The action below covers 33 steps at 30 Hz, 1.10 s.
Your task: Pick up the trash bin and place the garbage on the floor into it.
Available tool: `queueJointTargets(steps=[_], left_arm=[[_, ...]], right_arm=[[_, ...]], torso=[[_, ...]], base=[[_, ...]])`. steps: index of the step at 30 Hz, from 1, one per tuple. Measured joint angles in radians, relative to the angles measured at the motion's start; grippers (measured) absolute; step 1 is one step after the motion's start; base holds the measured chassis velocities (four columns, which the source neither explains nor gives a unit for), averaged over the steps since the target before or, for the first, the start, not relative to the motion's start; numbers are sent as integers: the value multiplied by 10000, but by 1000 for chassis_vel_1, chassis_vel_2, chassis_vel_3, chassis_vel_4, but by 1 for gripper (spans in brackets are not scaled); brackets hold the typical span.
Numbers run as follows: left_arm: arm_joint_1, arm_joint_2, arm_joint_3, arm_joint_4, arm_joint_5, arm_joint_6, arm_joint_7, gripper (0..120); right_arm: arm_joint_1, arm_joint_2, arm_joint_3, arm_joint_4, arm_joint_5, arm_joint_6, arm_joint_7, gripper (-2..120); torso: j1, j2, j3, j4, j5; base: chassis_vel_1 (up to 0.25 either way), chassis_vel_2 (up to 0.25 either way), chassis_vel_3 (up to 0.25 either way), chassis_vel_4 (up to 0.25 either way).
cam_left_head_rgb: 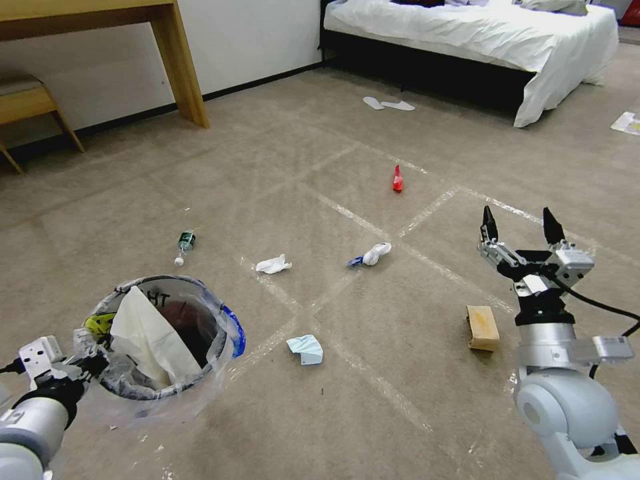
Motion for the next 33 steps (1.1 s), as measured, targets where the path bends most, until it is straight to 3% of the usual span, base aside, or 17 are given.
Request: queueJointTargets(steps=[7, 12, 14, 15, 17, 20, 22, 23, 25, 28, 31, 32, 33], left_arm=[[-122, -16, -68, 111, -83, 3, -10, 1], [-107, -87, -70, 157, -58, 8, -20, 1], [-102, -178, -85, 177, -58, 11, -23, 1], [-102, -178, -85, 177, -58, 11, -23, 1], [-227, -204, -1, 265, -30, 17, -40, 1], [-378, -133, 131, 353, -38, 50, -62, 1], [-629, 136, 439, 636, -55, 91, -51, 1], [-629, 136, 439, 636, -55, 91, -51, 1], [-506, 129, 345, 669, -41, 87, 35, 1], [-471, 114, 287, 660, -23, 75, 46, 1], [-440, 44, 203, 524, 8, 55, 48, 1], [-440, 44, 203, 524, 8, 55, 48, 1], [-423, 5, 196, 472, 13, 53, 51, 1]], right_arm=[[966, -622, -1090, -274, 496, -851, 328, 100], [2581, -1239, -2741, -744, 1081, -1744, 711, 100], [3894, -1800, -4482, -1285, 1684, -2730, 1053, 100], [3894, -1800, -4482, -1285, 1684, -2730, 1053, 100], [4835, -2201, -5958, -1676, 2491, -3629, 1545, 100], [5073, -2405, -6484, -1773, 2867, -4085, 1745, 100], [5671, -2825, -7852, -1893, 3899, -5935, 2390, 100], [5671, -2825, -7852, -1893, 3899, -5935, 2390, 100], [6582, -2657, -8973, -2026, 4852, -7325, 2948, 100], [7060, -2512, -9561, -2105, 5187, -7773, 3110, 100], [8645, -2181, -11584, -2348, 6123, -8997, 3233, 100], [8645, -2181, -11584, -2348, 6123, -8997, 3233, 100], [9264, -2080, -12462, -2537, 6366, -9126, 3183, 100]], torso=[[0, 0, 0, -1, -1], [0, 0, 0, 0, -3], [1, 0, 2, 2, -2], [1, 0, 2, 2, -2], [2, 0, 2, 9, -2], [3, 0, 3, 7, -1], [3, 0, 2, -12, -4], [3, 0, 2, -12, -4], [3, 0, 1, -3, -3], [3, 0, 1, 2, -2], [2, 0, 1, 3, -5], [2, 0, 1, 3, -5], [3, 0, 1, 2, -3]], base=[[0, 0, 0, 0], [0, 0, 0, 0], [0, 0, 0, 0], [0, 0, 0, 0], [0, 0, 0, 0], [0, 0, 0, 0], [0, 0, 0, 0], [0, 0, 0, 0], [0, 0, 0, 0], [0, 0, 0, 0], [0, 0, 0, 0], [0, 0, 0, 0], [0, 0, 0, 0]])
